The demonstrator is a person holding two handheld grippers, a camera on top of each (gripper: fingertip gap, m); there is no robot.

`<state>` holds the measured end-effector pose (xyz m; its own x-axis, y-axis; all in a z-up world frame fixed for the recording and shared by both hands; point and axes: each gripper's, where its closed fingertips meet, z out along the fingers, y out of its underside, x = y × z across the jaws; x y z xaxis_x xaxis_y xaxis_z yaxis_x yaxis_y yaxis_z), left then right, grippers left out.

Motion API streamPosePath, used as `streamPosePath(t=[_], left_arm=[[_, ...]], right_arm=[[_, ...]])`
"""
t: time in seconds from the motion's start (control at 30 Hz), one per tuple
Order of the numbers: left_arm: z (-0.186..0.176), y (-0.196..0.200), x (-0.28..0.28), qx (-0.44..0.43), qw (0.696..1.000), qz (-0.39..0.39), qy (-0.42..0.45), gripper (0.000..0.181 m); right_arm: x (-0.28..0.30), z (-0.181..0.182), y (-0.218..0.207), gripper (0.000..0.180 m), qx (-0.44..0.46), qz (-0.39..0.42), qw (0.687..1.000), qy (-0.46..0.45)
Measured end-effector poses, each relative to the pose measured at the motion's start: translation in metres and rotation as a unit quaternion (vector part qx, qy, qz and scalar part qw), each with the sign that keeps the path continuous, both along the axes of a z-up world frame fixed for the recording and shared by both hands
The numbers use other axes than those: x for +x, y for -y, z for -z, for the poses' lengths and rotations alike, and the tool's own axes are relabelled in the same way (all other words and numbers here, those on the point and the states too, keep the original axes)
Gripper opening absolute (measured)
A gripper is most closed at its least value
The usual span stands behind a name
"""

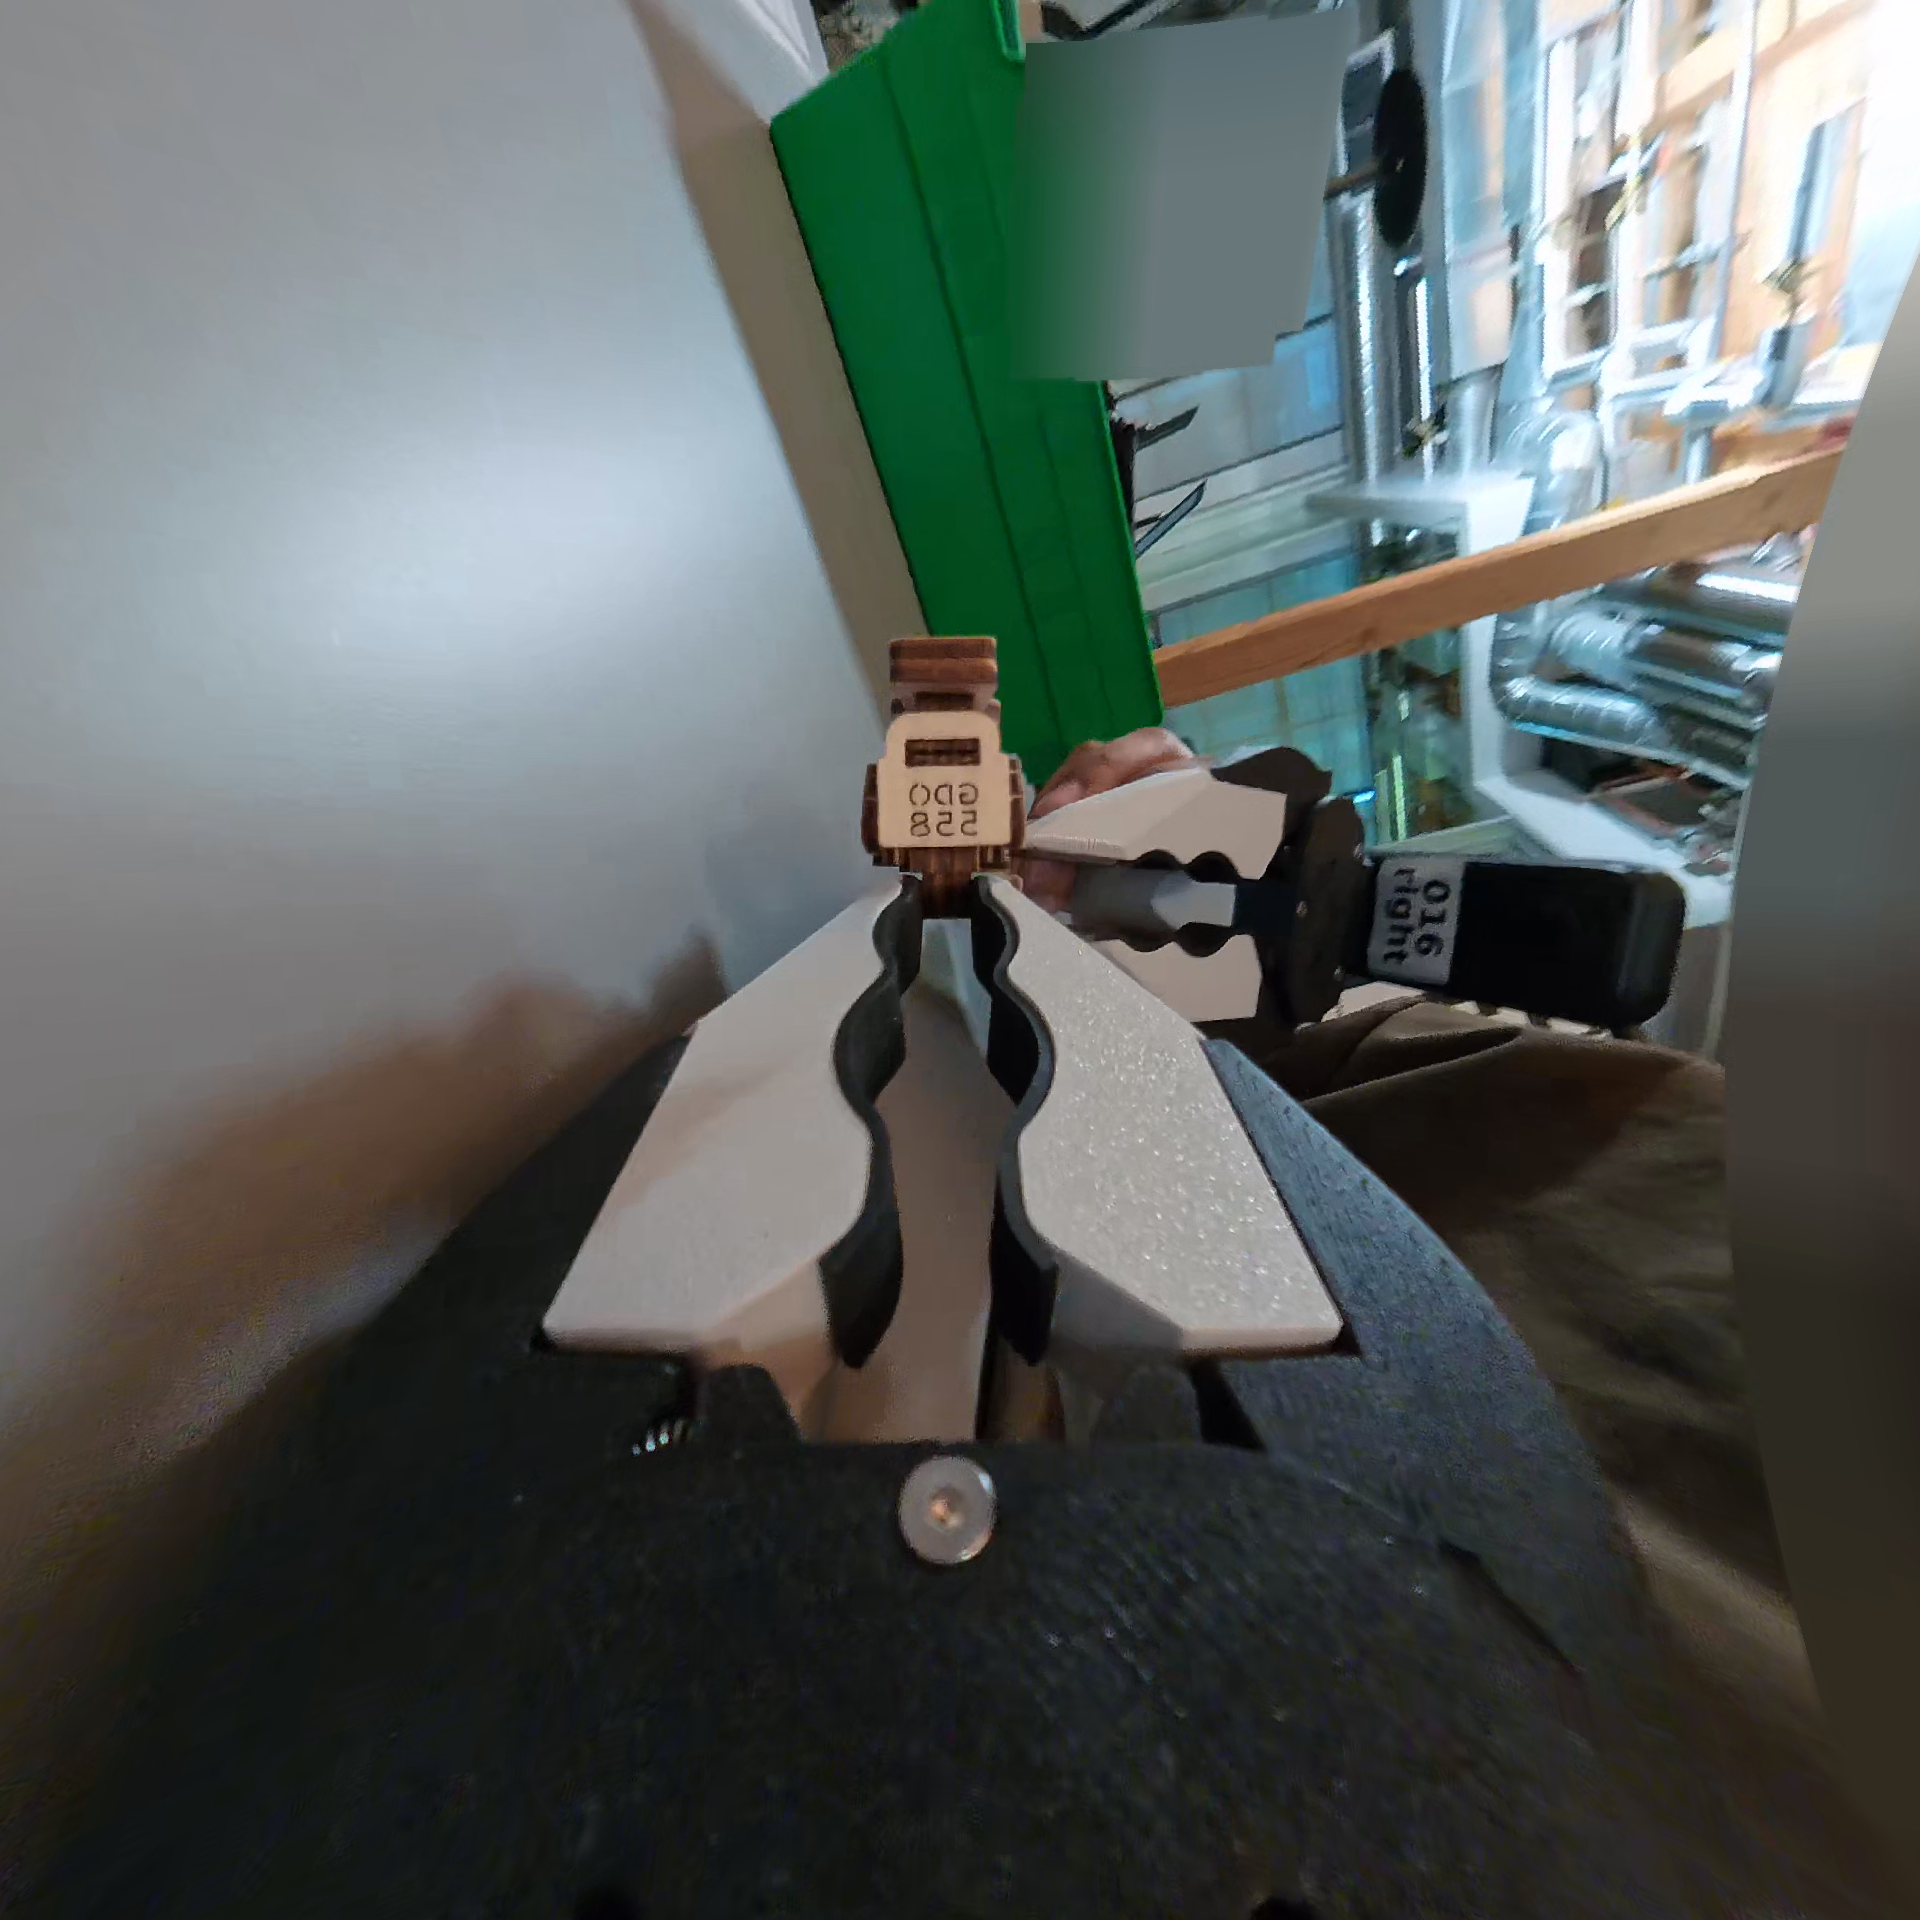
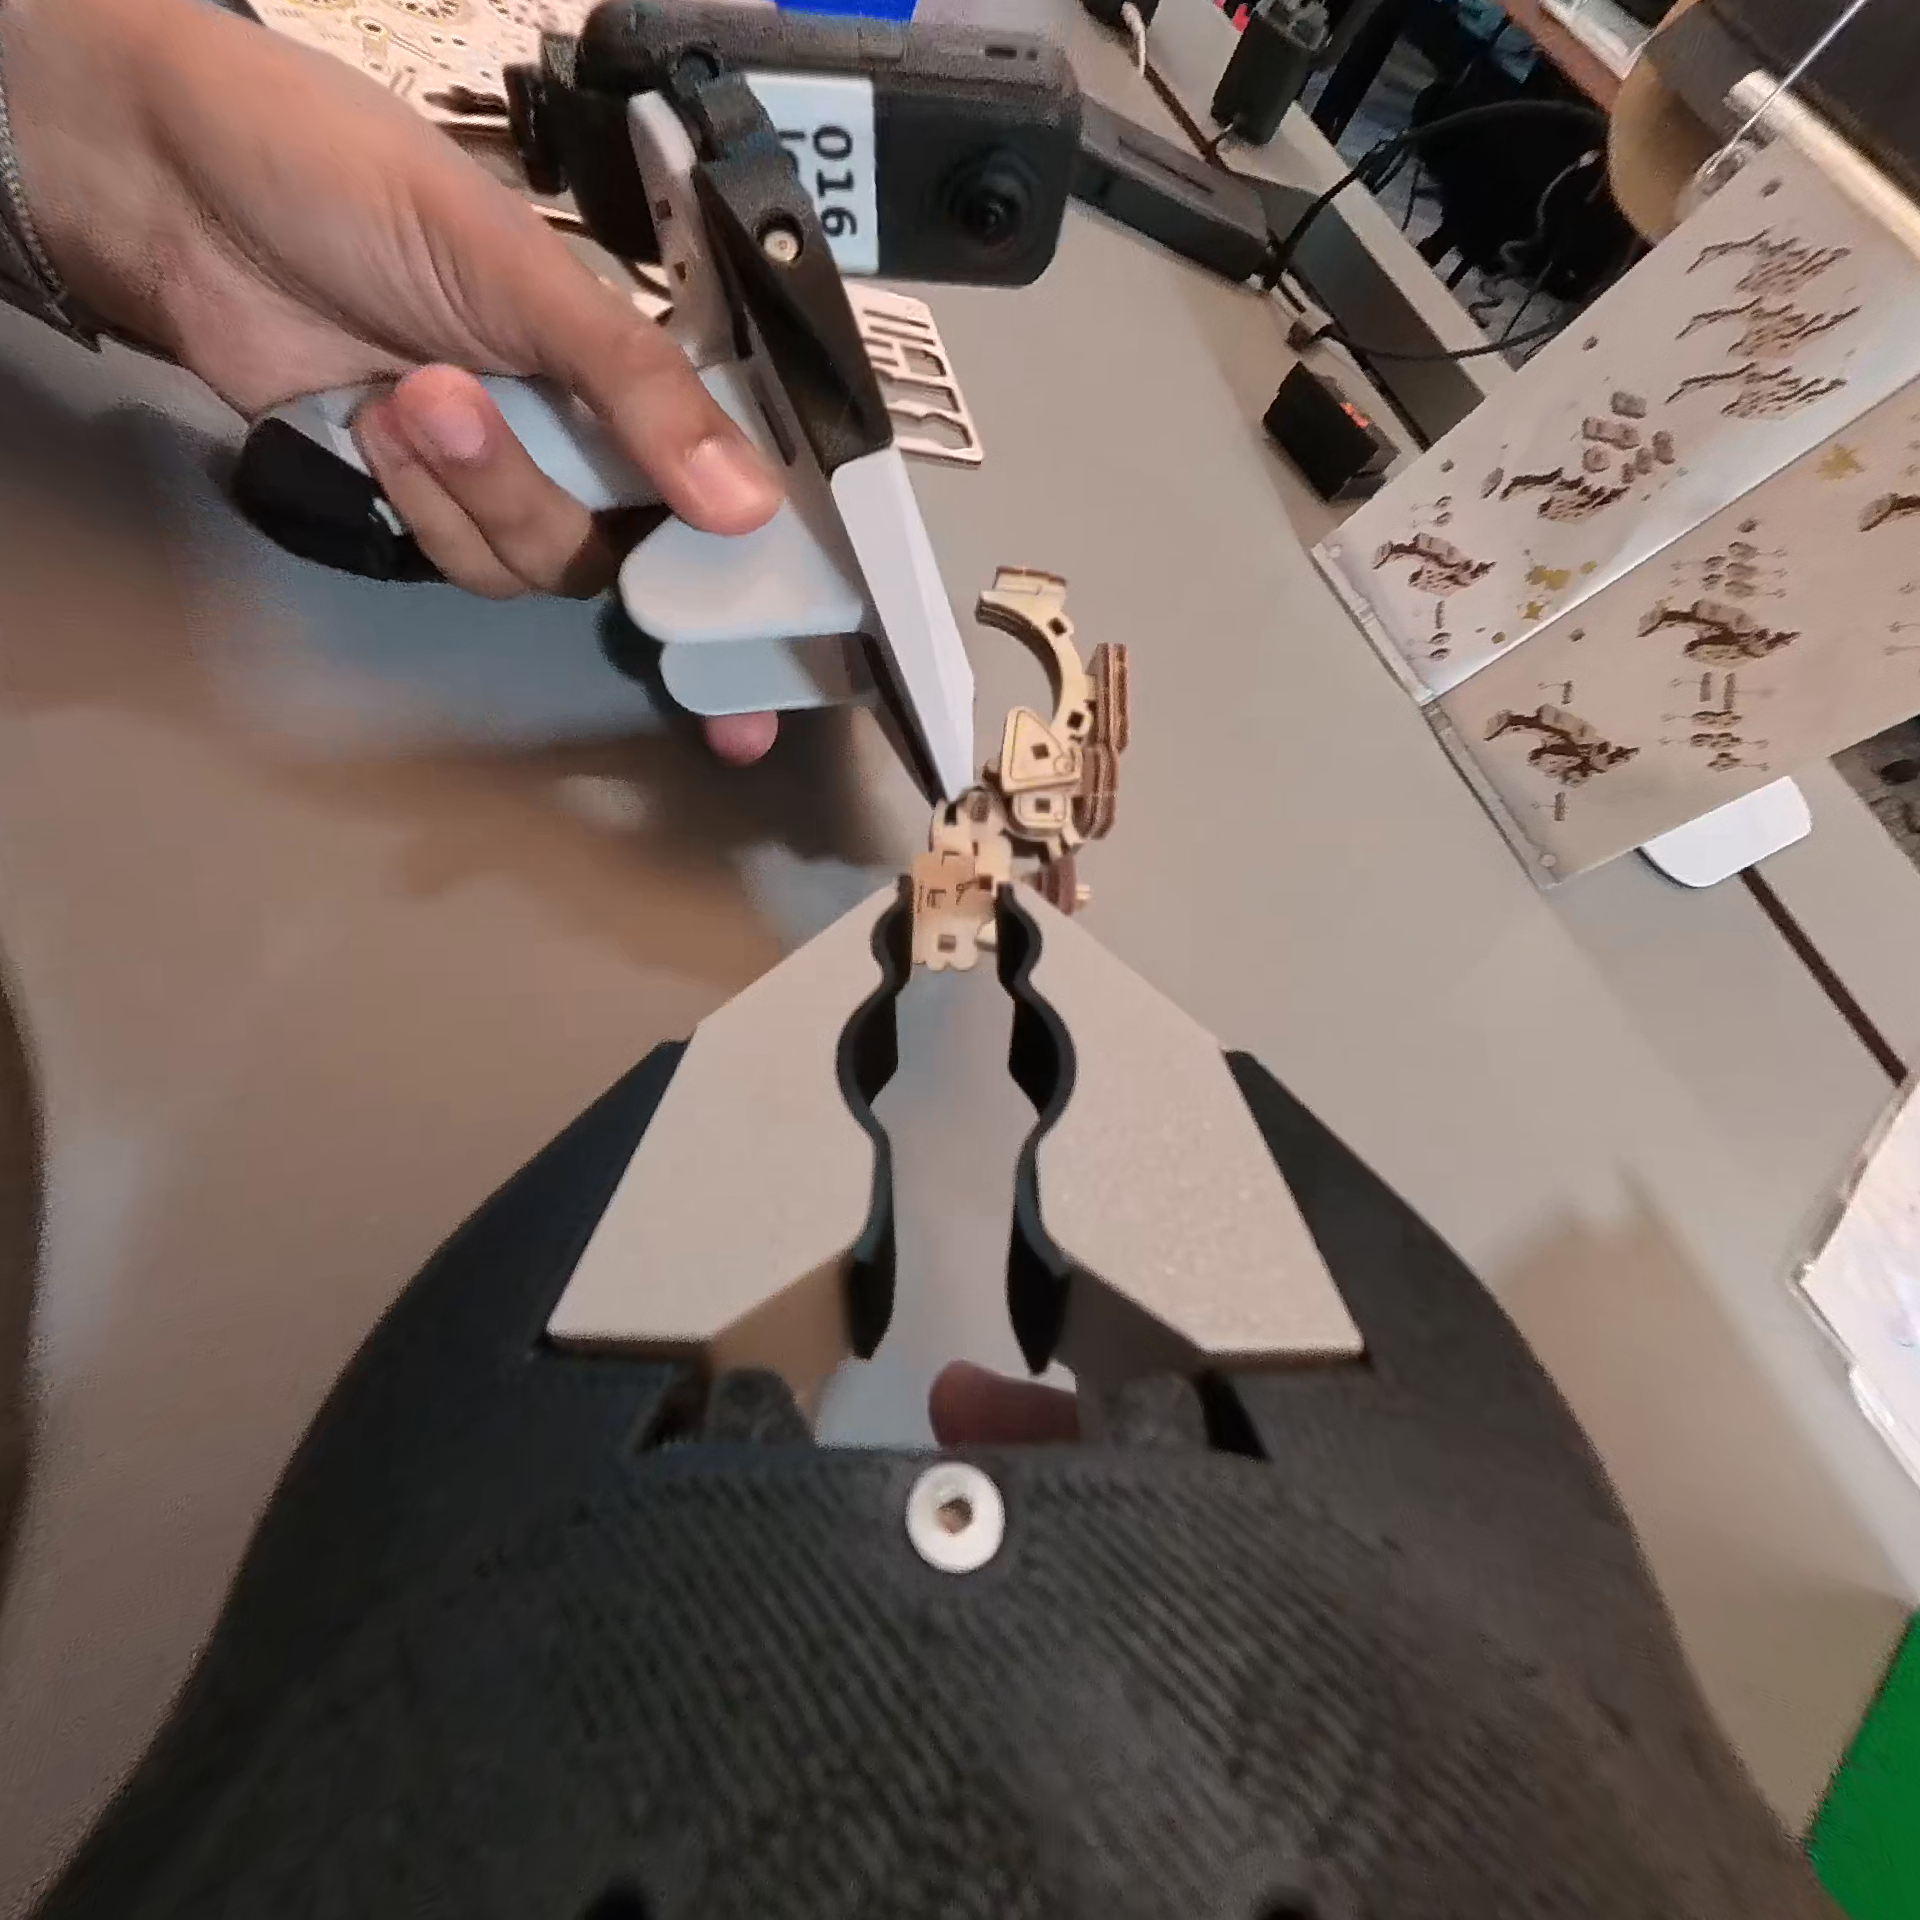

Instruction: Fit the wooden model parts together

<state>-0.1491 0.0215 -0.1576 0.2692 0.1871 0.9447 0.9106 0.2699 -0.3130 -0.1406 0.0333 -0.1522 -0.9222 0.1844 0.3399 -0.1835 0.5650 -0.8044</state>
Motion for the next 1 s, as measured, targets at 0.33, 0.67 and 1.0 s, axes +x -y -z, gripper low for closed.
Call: streamPosePath(t=[0.33,0.67,1.0], left_arm=[[-0.002,0.025,-0.02,0.001,0.997,-0.077,-0.007,0.006],[-0.002,0.03,-0.024,0.008,0.996,-0.084,-0.003,0.006],[-0.002,0.027,-0.022,0.013,0.997,-0.072,-0.001,0.006]], right_arm=[[0.002,0.032,-0.015,0.015,0.041,0.003,0.99,0.134],[0.002,0.045,-0.017,0.015,0.056,0.001,0.989,0.139],[0.0,0.043,-0.014,0.021,0.04,0.015,0.99,0.132]])
